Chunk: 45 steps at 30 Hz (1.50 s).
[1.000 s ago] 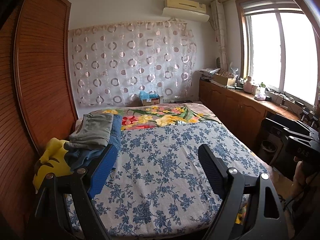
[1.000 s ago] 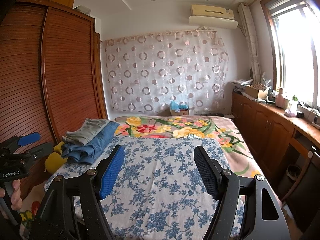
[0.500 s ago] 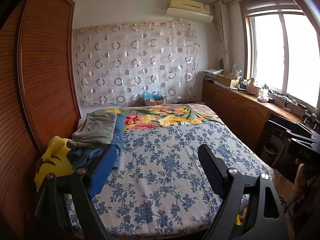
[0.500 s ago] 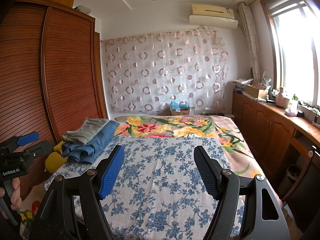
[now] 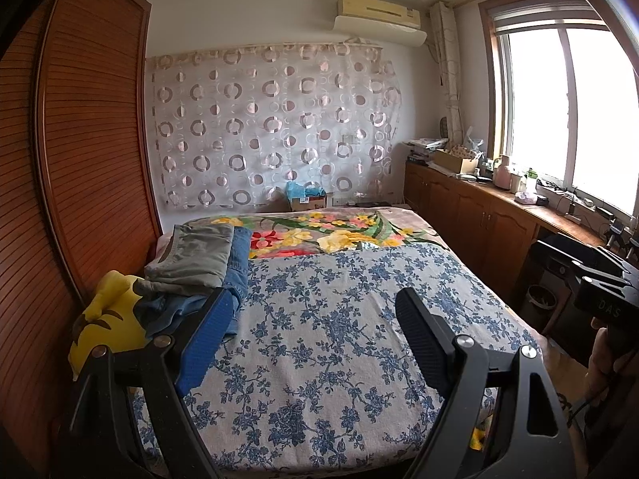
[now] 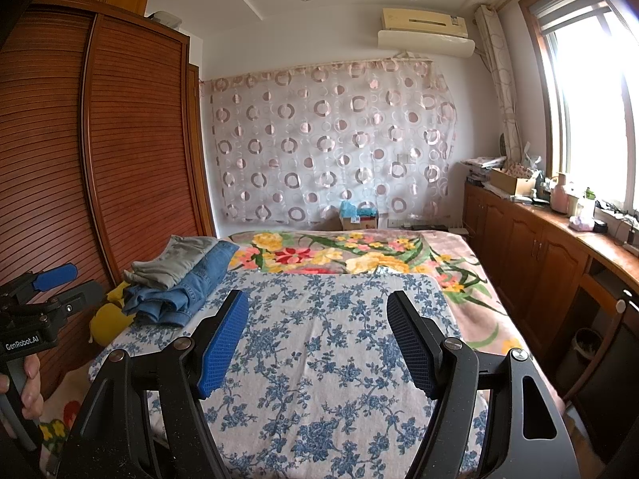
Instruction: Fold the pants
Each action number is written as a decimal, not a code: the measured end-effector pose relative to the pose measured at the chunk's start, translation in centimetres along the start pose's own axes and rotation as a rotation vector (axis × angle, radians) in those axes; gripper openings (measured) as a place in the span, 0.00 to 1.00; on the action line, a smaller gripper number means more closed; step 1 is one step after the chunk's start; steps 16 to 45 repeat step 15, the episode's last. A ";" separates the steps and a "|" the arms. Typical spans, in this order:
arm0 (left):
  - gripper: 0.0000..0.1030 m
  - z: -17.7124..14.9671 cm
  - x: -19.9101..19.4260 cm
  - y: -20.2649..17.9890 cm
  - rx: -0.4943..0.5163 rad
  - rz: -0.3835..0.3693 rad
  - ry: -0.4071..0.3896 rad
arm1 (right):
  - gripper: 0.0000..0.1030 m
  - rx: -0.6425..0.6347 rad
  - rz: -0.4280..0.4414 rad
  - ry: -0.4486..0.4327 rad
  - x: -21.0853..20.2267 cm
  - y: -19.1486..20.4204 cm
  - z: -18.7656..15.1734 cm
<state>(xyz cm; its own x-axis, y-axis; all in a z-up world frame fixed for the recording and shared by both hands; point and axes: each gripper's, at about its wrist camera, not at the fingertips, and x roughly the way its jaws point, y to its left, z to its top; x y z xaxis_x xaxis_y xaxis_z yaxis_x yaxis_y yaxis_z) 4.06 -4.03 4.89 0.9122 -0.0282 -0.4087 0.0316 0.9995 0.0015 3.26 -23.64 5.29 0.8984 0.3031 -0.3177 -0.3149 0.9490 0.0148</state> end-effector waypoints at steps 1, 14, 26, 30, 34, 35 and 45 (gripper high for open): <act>0.82 0.0 0.0 0.0 0.000 -0.001 0.000 | 0.72 0.000 0.001 -0.001 0.0 0.0 0.0; 0.82 -0.1 -0.1 0.0 0.001 -0.001 0.000 | 0.72 0.002 0.000 -0.001 0.1 -0.1 -0.2; 0.82 -0.1 -0.1 0.0 0.001 0.000 -0.001 | 0.72 0.000 -0.002 -0.002 0.1 -0.1 -0.2; 0.82 -0.1 -0.1 0.0 0.001 0.000 -0.001 | 0.72 0.000 -0.002 -0.002 0.1 -0.1 -0.2; 0.82 -0.1 -0.1 0.0 0.001 0.000 -0.001 | 0.72 0.000 -0.002 -0.002 0.1 -0.1 -0.2; 0.82 -0.1 -0.1 0.0 0.001 0.000 -0.001 | 0.72 0.000 -0.002 -0.002 0.1 -0.1 -0.2; 0.82 -0.1 -0.1 0.0 0.001 0.000 -0.001 | 0.72 0.000 -0.002 -0.002 0.1 -0.1 -0.2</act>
